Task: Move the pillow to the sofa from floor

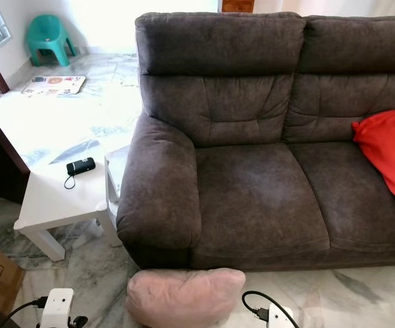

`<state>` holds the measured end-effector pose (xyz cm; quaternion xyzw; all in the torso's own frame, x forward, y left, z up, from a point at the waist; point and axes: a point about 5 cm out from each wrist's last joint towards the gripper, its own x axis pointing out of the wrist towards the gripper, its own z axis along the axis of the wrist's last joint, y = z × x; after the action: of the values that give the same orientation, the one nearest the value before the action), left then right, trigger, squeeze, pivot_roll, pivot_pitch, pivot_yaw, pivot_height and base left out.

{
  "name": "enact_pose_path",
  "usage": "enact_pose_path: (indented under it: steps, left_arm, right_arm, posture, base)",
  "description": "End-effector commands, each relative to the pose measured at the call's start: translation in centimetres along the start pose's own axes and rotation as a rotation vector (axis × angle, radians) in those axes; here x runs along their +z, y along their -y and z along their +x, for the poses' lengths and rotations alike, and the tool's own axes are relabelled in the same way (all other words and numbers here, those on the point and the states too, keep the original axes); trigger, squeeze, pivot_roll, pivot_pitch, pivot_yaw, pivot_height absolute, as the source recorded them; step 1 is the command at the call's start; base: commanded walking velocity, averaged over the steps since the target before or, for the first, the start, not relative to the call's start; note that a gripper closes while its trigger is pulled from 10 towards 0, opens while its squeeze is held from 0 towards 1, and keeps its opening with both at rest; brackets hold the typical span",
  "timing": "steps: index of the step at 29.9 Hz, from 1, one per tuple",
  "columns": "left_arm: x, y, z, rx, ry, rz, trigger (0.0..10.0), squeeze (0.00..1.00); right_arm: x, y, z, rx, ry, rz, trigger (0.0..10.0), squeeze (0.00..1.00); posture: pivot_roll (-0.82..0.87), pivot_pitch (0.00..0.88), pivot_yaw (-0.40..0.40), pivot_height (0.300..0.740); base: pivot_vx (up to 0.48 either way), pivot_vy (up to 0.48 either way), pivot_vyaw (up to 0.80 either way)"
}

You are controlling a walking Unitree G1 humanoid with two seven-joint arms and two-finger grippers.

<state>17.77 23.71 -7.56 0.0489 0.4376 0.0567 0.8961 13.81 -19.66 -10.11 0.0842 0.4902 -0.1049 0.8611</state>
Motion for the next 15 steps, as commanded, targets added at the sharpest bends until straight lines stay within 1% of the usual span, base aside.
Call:
enact_pose_path:
  steps: [1, 9, 15]
  left_arm:
    - [-0.24, -0.03, -0.02, 0.000, -0.019, 0.004, 10.0, 0.00]
    - [-0.42, -0.45, -0.12, 0.003, -0.018, 0.011, 10.0, 0.00]
    - [-0.47, -0.56, -0.17, 0.003, -0.010, 0.020, 10.0, 0.00]
  right_arm:
    - [0.28, 0.12, 0.03, -0.003, 0.011, 0.011, 10.0, 0.00]
    - [0.15, 0.12, 0.01, -0.002, 0.007, 0.005, 10.0, 0.00]
    - [0.09, 0.08, -0.01, 0.000, 0.009, 0.003, 10.0, 0.00]
  posture:
    - [0.01, 0.000, 0.001, 0.740]
    - [0.01, 0.000, 0.000, 0.740]
    - [0.01, 0.000, 0.001, 0.740]
  base:
    - [0.300, 0.000, 0.00]
    - [0.305, 0.000, 0.00]
    - [0.000, 0.000, 0.00]
